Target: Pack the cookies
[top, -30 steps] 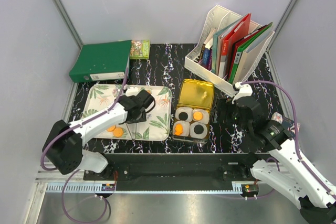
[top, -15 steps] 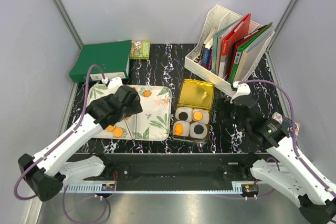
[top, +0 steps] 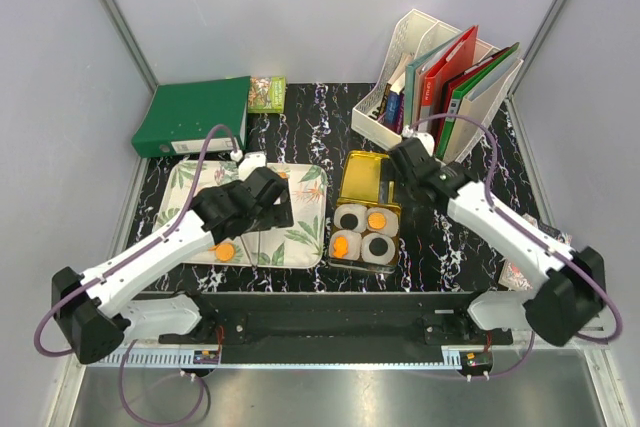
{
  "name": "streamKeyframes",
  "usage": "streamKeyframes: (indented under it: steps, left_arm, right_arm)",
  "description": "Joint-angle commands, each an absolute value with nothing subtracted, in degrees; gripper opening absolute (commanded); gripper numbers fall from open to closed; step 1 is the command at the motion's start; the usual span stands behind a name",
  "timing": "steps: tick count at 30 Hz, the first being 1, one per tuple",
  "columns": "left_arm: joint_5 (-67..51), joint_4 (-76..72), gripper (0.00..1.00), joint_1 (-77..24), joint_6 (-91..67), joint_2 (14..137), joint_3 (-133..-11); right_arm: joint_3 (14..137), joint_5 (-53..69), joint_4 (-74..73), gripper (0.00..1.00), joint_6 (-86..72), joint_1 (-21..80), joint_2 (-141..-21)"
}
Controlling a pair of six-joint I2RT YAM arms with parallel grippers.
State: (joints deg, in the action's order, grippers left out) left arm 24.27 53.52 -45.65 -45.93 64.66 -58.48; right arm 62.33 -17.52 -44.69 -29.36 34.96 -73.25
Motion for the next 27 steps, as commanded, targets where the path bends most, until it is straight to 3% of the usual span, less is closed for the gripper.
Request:
streamKeyframes:
  steps: [1, 4, 8, 10, 12, 14, 16, 20, 27]
  left_arm:
    - [21.6, 49.8, 0.99, -46.4, -42.5, 65.7, -62.7]
    - [21.5, 49.5, 0.99, -46.4, -40.1, 65.5, -62.8]
    - [21.6, 48.9, 0.99, -46.3, -39.1, 63.0, -61.5]
    - [21.3, 47.9, 0.99, -46.3, -39.3, 62.0, -59.9]
    - [21.3, 46.8, 0.99, -46.2, -39.5, 60.7, -58.8]
    - [21.5, 46.2, 0.99, -46.1, -40.5, 60.2, -58.3]
    - [21.8, 45.7, 0.99, -46.1, -41.7, 60.2, -58.0]
    - [22.2, 45.3, 0.99, -46.0, -44.3, 61.9, -58.0]
    - [23.1, 47.3, 0.99, -46.1, -44.9, 65.4, -59.5]
  right_arm:
    - [70.0, -22.3, -45.1, 0.77, -32.8, 31.6, -78.2]
    - [73.6, -22.0, -45.1, 0.63, -33.6, 26.6, -82.3]
    - [74.1, -21.8, -45.1, 0.62, -34.7, 24.3, -85.1]
    - [73.0, -22.1, -45.2, 0.69, -36.6, 24.1, -85.3]
    - [71.9, -22.6, -45.2, 0.86, -39.4, 24.1, -84.5]
    - [70.0, -24.3, -45.1, 0.89, -42.3, 24.1, -83.4]
    - [68.0, -26.4, -44.7, 0.73, -43.9, 24.2, -81.9]
    - [65.4, -28.6, -43.9, 0.54, -47.3, 23.7, -79.9]
    - [60.8, -26.7, -38.4, 0.52, -46.3, 20.4, -80.3]
